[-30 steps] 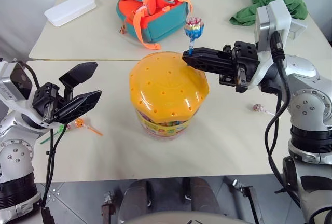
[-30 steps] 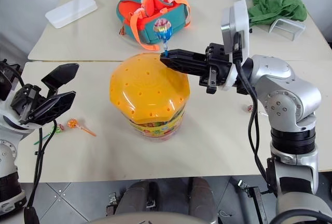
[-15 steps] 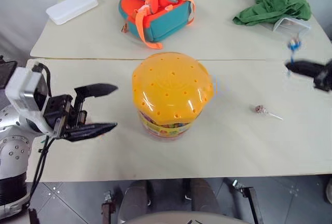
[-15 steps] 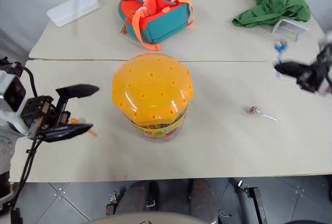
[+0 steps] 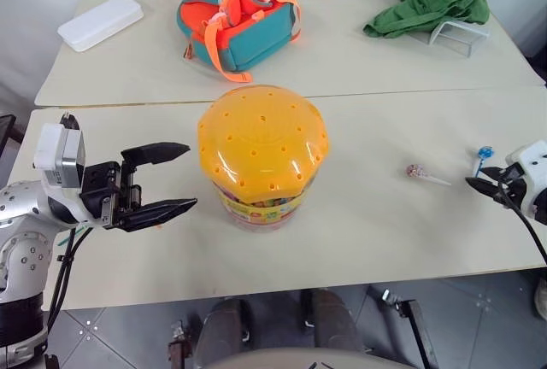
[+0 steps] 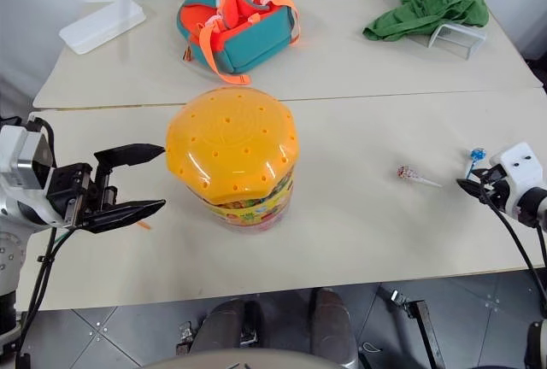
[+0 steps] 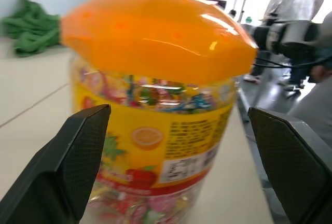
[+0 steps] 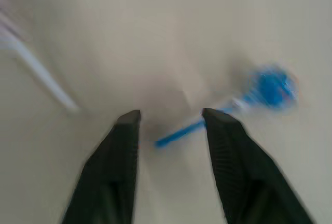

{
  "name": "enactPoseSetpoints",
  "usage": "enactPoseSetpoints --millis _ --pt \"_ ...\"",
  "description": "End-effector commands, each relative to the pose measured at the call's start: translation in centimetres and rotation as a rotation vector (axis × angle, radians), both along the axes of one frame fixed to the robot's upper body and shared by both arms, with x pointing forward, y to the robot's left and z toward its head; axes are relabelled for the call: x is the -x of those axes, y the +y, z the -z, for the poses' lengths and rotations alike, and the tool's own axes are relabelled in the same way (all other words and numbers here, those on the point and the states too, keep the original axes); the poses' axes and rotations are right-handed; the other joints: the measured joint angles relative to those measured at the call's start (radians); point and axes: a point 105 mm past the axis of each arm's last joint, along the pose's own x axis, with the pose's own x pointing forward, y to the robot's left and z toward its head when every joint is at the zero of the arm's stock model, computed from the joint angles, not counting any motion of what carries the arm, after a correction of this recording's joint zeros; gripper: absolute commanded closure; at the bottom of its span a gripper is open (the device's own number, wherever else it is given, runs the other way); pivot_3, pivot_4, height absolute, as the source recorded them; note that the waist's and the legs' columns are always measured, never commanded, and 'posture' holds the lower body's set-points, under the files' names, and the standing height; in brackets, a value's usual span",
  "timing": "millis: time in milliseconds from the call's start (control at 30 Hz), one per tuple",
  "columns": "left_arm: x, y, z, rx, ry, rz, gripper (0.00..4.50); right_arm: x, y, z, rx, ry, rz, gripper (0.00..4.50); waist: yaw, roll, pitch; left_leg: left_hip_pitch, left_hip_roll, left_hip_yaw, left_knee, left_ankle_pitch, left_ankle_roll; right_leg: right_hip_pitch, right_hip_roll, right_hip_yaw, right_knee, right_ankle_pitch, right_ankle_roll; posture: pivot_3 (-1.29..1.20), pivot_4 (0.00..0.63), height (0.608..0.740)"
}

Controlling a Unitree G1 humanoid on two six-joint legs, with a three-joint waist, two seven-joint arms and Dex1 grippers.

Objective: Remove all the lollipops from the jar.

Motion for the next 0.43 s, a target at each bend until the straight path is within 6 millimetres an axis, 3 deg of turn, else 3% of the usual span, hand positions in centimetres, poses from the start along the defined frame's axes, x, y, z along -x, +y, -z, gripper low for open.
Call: enactPoseSetpoints --millis 33,133,200,300,433 --pt "-1.5 2.4 0.2 -0.036 -0.07 -0.194 0.0 0.4 5.1 -5.1 -0.034 -0.184 -0.263 1.17 0.002 0.001 0.0 0.0 0.0 0.0 0.0 0.0 0.0 0.0 0.0 0.0 0.0 0.0 0.0 0.0 0.15 0.74" --pt "-2.7 4.4 2.2 -0.089 -0.071 -0.369 0.0 2.1 12.2 -4.6 -0.012 -0.179 -0.584 0.12 0.001 0.001 0.0 0.003 0.001 0.0 0.0 -0.001 -0.001 0.0 0.0 0.0 0.002 0.001 -0.001 0.0 0.15 0.74" --pt "-3.0 5.3 3.3 -0.102 -0.073 -0.453 0.0 2.9 14.9 -3.8 -0.004 -0.174 -0.7 0.04 0.003 0.0 0.0 0.003 0.002 0.0 -0.001 -0.002 -0.001 0.0 0.0 0.0 0.003 0.001 -0.001 0.0 0.15 0.74" --pt "-3.1 5.9 4.5 -0.096 -0.077 -0.565 0.0 3.3 16.8 -2.4 0.021 -0.185 -0.781 0.04 0.01 0.0 -0.001 0.003 0.001 0.0 0.0 -0.004 0.0 -0.001 -0.001 -0.001 0.004 0.001 -0.001 0.0 0.15 0.74" --pt "-3.1 5.7 5.7 -0.084 -0.088 -0.701 0.0 3.1 17.4 -1.0 0.069 -0.222 -0.796 0.04 0.023 -0.001 -0.001 0.002 0.001 0.001 0.001 -0.006 0.003 -0.001 -0.004 -0.002 0.002 0.003 0.002 0.0 0.15 0.74"
